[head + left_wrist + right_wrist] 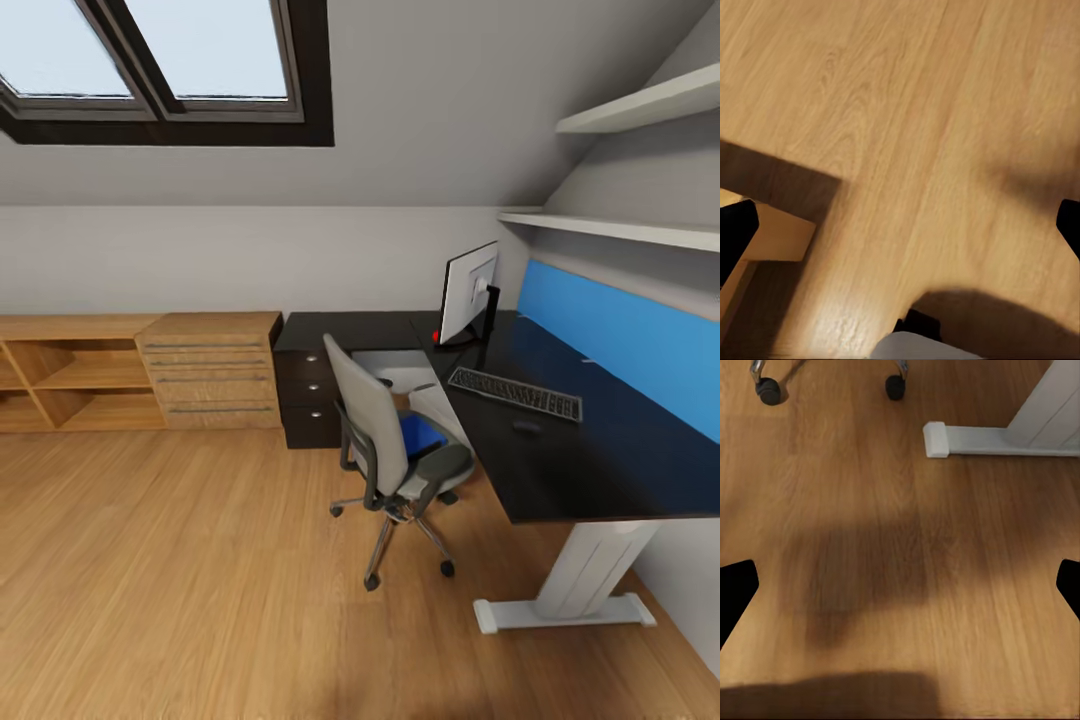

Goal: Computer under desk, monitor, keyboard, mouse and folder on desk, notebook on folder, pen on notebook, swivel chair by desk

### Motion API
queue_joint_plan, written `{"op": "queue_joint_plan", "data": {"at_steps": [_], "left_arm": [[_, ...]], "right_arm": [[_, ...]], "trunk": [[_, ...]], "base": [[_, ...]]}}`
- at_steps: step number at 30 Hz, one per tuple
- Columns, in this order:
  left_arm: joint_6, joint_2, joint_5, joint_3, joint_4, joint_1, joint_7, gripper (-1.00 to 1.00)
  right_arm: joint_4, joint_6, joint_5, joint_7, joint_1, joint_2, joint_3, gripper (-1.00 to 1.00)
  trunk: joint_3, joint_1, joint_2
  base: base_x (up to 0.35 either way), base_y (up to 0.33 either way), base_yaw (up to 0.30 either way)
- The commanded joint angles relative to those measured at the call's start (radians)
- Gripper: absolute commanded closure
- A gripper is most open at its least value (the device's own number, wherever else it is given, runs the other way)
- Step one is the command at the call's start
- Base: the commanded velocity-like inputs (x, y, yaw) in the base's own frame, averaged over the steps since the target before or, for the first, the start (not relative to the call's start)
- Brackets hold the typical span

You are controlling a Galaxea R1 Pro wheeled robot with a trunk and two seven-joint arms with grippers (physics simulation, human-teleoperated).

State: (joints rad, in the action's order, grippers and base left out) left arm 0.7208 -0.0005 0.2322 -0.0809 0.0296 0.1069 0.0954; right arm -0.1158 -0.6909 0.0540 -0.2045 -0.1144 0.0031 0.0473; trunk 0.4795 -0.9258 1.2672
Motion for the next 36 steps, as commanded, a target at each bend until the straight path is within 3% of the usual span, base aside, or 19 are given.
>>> {"op": "queue_joint_plan", "data": {"at_steps": [1,29,32,36], "left_arm": [[0.003,-0.001,-0.007,-0.007,0.000,0.001,0.002,-1.00],[0.006,-0.003,-0.007,-0.007,0.006,0.001,0.000,-1.00],[0.003,-0.006,-0.009,-0.006,0.085,0.001,-0.004,-1.00],[-0.029,-0.027,-0.013,-0.003,0.210,0.001,-0.001,-1.00]], "right_arm": [[0.001,-0.001,0.006,-0.010,-0.001,0.000,0.005,-1.00],[0.000,-0.001,0.006,-0.010,-0.001,0.001,0.006,-1.00],[-0.006,-0.002,0.007,-0.010,-0.001,0.000,0.006,-1.00],[-0.122,0.014,0.003,-0.015,-0.002,0.000,0.003,-1.00]], "trunk": [[0.004,-0.003,0.008],[0.092,-0.111,0.204],[0.101,-0.122,0.225],[0.114,-0.138,0.253]], "base": [[-0.180,0.041,0.000],[-0.016,0.004,-0.048],[0.000,0.000,0.000],[0.000,0.000,0.000]]}}
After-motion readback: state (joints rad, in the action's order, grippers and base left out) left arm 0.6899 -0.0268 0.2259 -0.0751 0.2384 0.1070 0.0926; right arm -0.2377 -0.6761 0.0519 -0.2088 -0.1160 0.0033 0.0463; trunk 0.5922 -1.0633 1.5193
